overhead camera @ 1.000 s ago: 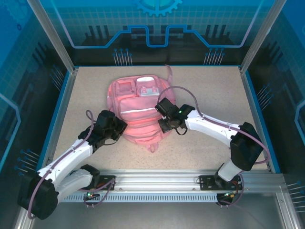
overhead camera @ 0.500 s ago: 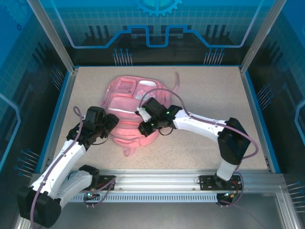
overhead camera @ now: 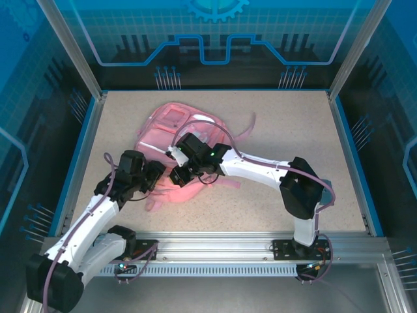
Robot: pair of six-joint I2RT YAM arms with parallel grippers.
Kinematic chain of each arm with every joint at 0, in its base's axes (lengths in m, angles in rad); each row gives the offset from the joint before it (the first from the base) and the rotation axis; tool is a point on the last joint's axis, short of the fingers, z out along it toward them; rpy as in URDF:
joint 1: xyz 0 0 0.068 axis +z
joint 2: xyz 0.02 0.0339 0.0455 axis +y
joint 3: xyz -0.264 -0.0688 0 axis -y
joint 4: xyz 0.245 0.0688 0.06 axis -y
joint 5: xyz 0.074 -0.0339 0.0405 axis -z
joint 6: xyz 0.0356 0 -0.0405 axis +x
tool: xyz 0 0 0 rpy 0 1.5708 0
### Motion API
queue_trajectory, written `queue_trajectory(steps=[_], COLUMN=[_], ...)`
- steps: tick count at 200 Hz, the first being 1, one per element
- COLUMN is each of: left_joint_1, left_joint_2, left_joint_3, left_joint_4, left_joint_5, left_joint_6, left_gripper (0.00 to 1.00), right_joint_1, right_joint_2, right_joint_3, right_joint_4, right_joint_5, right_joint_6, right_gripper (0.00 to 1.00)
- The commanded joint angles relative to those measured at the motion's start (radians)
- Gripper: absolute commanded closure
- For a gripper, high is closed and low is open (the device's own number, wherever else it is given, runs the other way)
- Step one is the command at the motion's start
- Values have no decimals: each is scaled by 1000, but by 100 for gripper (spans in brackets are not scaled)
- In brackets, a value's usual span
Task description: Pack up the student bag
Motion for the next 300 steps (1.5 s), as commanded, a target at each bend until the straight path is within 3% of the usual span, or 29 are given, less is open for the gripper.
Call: queue_trajectory(steps=[1, 20, 45, 73, 90, 129, 189, 210, 225, 244, 260, 281, 300], left_joint_1=[6, 6, 6, 6, 6, 6, 6, 6, 7, 6, 6, 6, 6], left_joint_2=[16, 38, 55, 43, 22, -8, -9, -7, -4, -3, -1, 0, 2], left_joint_3=[-20, -29, -32, -21, -20, -17, 40, 55, 57, 54, 57, 60, 62], left_joint_4=[51, 64, 69, 32, 4, -28, -93, -99, -88, -71, -68, -63, -63], left_joint_5=[44, 36, 16, -39, -67, -70, -44, -27, -7, 9, 12, 16, 18], left_joint_6=[-23, -20, -4, 33, 50, 65, 119, 128, 125, 117, 116, 113, 116], left_gripper=[54, 58, 73, 92, 98, 100, 100, 100, 100, 100, 100, 100, 100], right_joint_1=[18, 18, 17, 17, 1, -66, -171, -194, -187, -169, -148, -120, -106], right_joint_2=[-29, -40, -59, -110, -166, -265, -264, -232, -228, -233, -233, -214, -182], right_joint_3=[-1, -11, -32, -79, -134, -221, -197, -158, -150, -167, -184, -185, -167], right_joint_4=[36, 29, 0, -79, -111, -182, -262, -277, -249, -188, -155, -162, -176], right_joint_5=[-29, -22, 18, 156, 232, 369, 521, 510, 397, 166, 45, 26, 21], right_joint_6=[8, 6, -3, -24, -36, -48, -33, -31, -72, -125, -153, -179, -193], right_gripper=[100, 100, 100, 100, 100, 100, 100, 100, 100, 73, 55, 45, 42])
